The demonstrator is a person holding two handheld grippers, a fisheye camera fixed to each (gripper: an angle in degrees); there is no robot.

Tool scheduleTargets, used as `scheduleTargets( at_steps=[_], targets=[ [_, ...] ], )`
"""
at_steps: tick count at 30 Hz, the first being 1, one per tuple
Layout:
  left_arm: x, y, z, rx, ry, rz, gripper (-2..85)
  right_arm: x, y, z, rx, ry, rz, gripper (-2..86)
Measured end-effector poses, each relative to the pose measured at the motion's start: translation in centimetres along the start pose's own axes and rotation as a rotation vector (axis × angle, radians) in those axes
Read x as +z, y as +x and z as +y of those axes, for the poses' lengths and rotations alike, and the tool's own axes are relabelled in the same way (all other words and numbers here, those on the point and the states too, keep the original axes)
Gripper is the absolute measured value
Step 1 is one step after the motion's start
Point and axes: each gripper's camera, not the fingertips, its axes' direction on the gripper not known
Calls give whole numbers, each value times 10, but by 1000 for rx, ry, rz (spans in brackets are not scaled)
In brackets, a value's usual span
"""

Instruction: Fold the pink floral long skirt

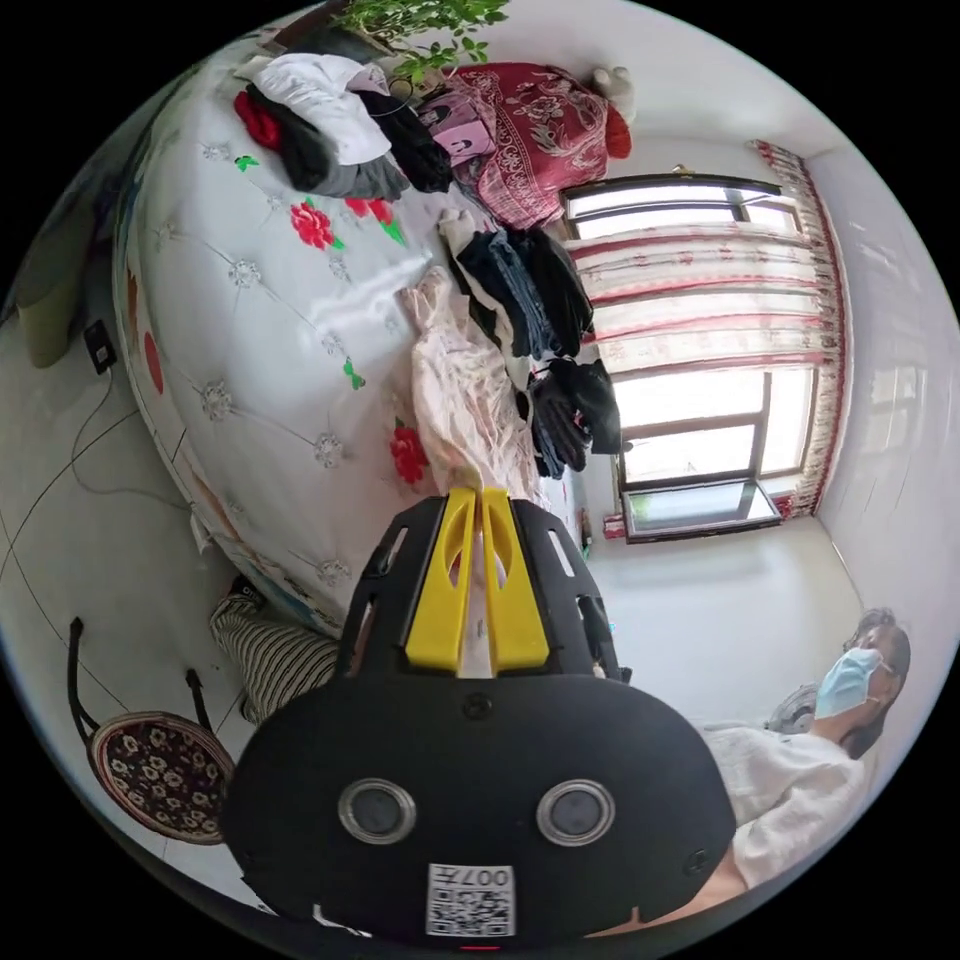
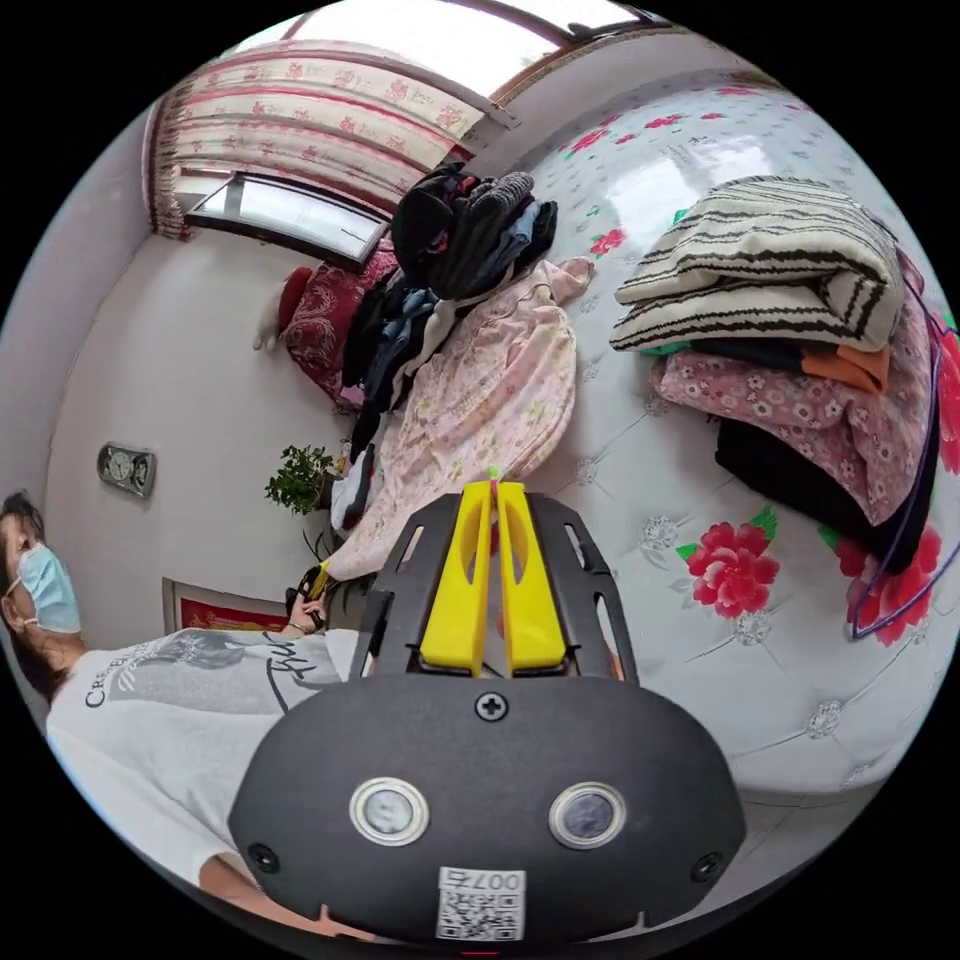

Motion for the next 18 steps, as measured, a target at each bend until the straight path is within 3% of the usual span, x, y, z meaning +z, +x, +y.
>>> scheduleTargets(
  at_steps=[4, 10, 13, 18],
  targets=[
    [24, 74, -63, 154, -49, 29, -10, -10, -38, -66, -66, 72, -90, -3],
    [-21, 174, -60, 411, 14, 130, -10, -96, -139, -90, -353, 293, -211, -3],
    [-47, 175, -37, 439, -1, 122, -10, -135, -147, -62, -433, 318, -215, -3],
    [-83, 110, 25, 330, -83, 48, -10, -153, -102, -3, -353, 193, -106, -3]
  ],
)
